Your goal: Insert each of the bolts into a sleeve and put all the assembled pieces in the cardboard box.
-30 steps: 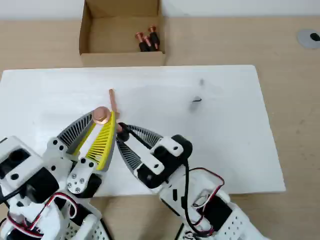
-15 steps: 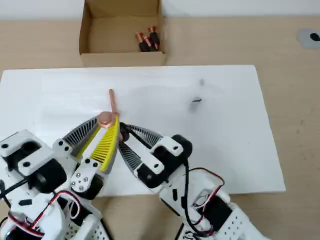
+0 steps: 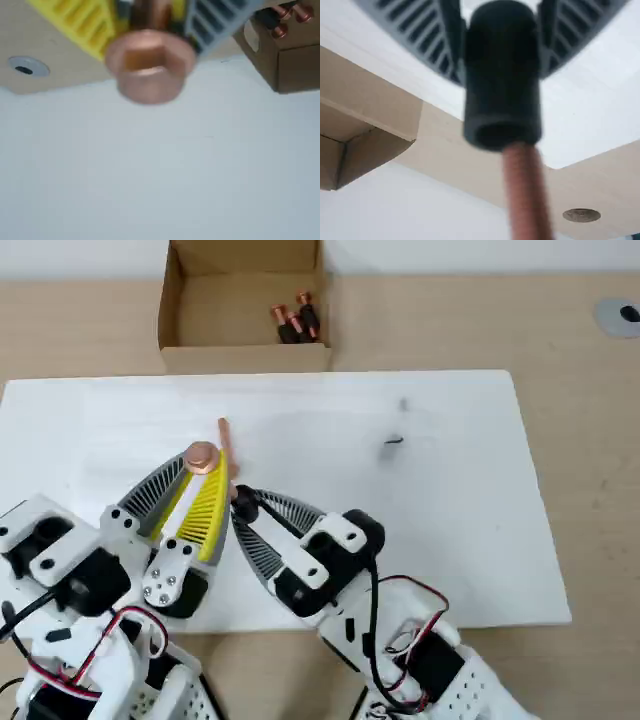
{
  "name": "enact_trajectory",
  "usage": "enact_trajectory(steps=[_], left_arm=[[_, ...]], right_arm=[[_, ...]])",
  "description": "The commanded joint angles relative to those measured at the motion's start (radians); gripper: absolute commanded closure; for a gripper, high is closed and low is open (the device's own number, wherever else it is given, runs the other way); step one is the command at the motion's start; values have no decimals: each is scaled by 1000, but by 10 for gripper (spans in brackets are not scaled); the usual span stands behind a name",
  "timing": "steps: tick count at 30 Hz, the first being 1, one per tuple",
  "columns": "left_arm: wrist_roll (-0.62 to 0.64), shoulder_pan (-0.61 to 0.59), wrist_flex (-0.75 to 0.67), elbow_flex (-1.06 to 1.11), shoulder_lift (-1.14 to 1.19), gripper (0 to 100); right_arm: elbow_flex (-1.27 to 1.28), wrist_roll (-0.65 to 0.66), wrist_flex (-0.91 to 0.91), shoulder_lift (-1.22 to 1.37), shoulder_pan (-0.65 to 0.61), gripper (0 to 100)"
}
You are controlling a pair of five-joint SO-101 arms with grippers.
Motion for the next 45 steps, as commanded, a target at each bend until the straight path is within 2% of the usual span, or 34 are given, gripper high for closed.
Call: enact_trajectory(steps=[1,9,19,28,35,45], left_arm=[[11,11,-26,0,-1,993],[11,26,-34,14,4,992],[11,26,-143,106,4,992],[11,26,-124,100,2,992],[25,68,18,35,1,992],[21,63,21,35,-1,990]], right_arm=[[-5,6,-26,-25,-5,989],[-5,6,-26,-25,-5,989],[-5,6,-25,-25,-5,989],[10,6,-29,-25,-5,989],[10,6,-31,-25,-5,989],[8,8,-31,-25,-5,989]])
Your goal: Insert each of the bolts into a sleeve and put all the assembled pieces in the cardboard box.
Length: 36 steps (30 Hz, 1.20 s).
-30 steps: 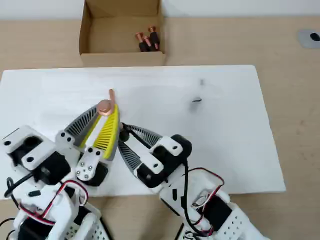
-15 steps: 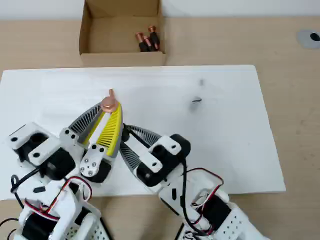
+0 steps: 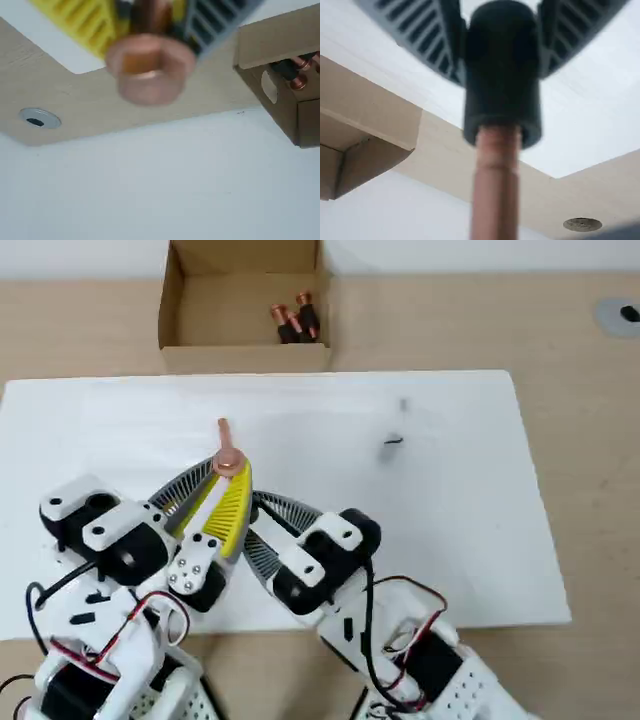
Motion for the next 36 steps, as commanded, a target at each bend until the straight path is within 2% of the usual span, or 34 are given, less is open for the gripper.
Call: enact_trajectory(steps=[1,9,19,27,36], left_arm=[[8,14,0,-60,-1,990],[14,14,3,-52,-2,896],[54,9,44,-52,-2,832],[52,-118,44,-52,-2,799],[49,-133,46,-52,-2,778]], right_arm=[[-8,9,-32,-27,-5,989],[-35,11,-32,-27,-5,989],[-33,11,-29,-27,-5,989],[-33,11,-26,-27,-5,989],[-33,12,-28,-27,-5,989]])
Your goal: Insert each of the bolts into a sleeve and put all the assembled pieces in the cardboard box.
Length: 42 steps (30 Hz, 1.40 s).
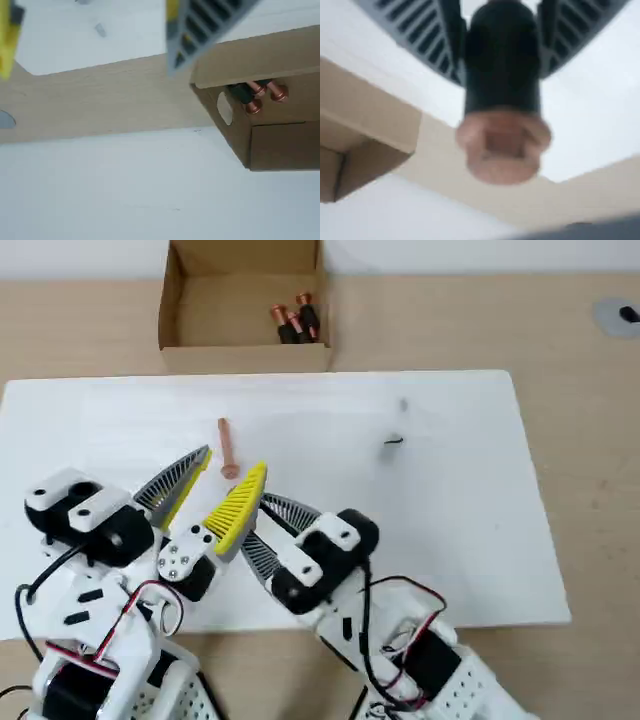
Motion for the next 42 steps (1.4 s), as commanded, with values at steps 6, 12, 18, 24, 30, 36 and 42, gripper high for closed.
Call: enact_trajectory(steps=[6,12,18,24,30,36,42], left_arm=[[2,-14,-5,-64,-2,778],[-77,-143,-11,-104,-2,779],[-216,-253,92,-94,-2,885],[-310,-262,269,-104,-2,998],[-316,-262,334,-130,-2,994],[-290,-382,336,-130,-2,994],[-186,-519,334,-130,-2,990]], right_arm=[[-33,11,-29,-21,-1,989],[-42,11,-201,-13,219,989],[-84,107,-350,-7,348,989],[-312,92,-353,209,384,989],[-737,8,-382,671,464,989],[-1104,-26,-388,1110,489,989],[-1365,-26,-391,1449,489,989]])
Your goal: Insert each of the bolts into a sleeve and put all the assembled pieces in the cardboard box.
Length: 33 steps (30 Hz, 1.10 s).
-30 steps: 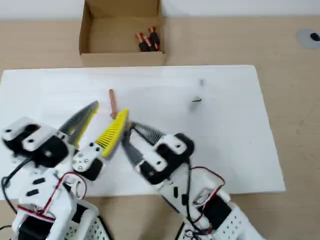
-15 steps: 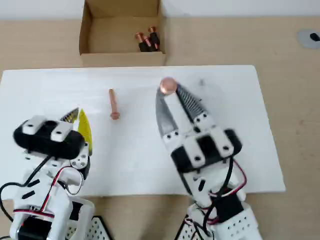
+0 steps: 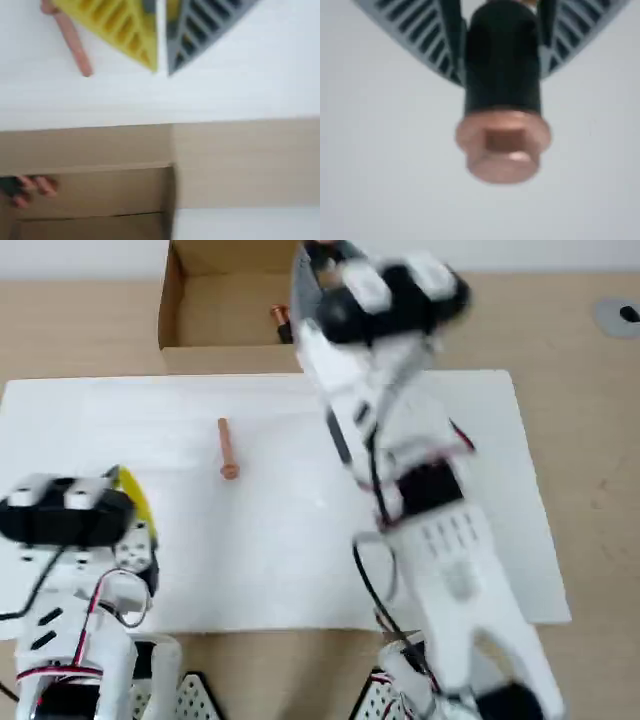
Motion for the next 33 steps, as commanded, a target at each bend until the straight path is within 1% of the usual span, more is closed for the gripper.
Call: enact_trajectory(steps=[1,3,8,12,18,23,26,30,33], left_arm=[[29,-55,-2,-46,-1,990],[29,-55,6,-46,-1,991],[32,-55,6,-44,-1,991],[31,-58,9,-38,-1,991],[32,-58,11,-38,-1,992],[29,-58,71,-38,-1,992],[32,-57,77,-38,-1,991],[32,-54,77,-38,-1,991],[32,-57,77,-41,-1,991]], right_arm=[[-231,-9,-32,183,18,988],[-329,-8,-57,292,22,988],[-572,-5,-190,582,51,988],[-785,-2,-193,825,58,988],[-1090,138,-196,1213,53,988],[-1412,229,-193,1527,54,987],[-1580,284,-192,1692,54,987],[-1718,347,-192,1856,56,986],[-1774,353,-157,1933,56,985]])
